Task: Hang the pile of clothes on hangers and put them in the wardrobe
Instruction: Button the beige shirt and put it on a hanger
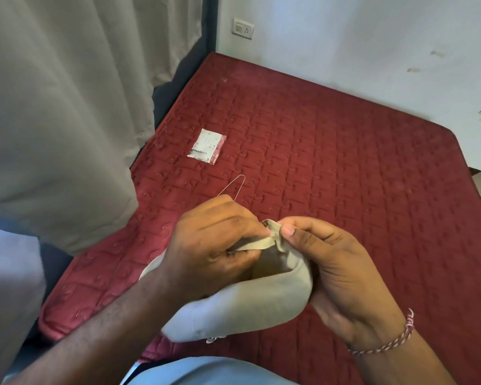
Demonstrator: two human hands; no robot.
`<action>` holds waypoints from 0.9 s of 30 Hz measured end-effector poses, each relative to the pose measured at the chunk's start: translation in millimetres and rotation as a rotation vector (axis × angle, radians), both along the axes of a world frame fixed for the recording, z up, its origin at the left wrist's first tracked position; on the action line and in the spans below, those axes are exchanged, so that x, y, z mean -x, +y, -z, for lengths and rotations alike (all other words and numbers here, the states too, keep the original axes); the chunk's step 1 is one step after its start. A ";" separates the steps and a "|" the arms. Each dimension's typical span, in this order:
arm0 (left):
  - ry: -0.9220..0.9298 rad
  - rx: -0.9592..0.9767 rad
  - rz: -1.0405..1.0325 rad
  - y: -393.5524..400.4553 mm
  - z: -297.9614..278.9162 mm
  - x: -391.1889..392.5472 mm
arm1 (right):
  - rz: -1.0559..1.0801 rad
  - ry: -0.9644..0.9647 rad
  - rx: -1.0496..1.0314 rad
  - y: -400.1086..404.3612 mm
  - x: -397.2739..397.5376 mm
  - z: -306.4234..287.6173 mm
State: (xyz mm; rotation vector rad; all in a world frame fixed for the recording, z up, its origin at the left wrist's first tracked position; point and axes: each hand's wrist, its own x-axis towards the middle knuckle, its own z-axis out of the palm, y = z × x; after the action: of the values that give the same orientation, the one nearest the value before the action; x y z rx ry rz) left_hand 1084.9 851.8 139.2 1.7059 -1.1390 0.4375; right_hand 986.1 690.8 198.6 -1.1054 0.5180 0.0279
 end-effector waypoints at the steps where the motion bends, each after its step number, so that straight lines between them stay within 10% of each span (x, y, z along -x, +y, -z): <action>1: -0.001 -0.007 0.003 -0.3 -0.6 -0.2 | 0.005 -0.016 0.030 0.3 0.5 -0.4; 16: 0.311 -0.085 0.089 -1.2 -5.0 1.4 | -0.111 -0.479 1.326 -14.0 7.8 12.8; 27: 0.304 -0.093 -0.017 -4.8 -1.4 9.5 | -0.086 -0.361 1.207 -11.2 7.6 19.8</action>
State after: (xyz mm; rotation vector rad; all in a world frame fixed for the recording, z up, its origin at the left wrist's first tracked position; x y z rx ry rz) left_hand 1075.3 847.1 140.5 1.7917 -0.9355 0.1298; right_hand 978.5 679.5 178.8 -2.2501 0.1119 -0.4566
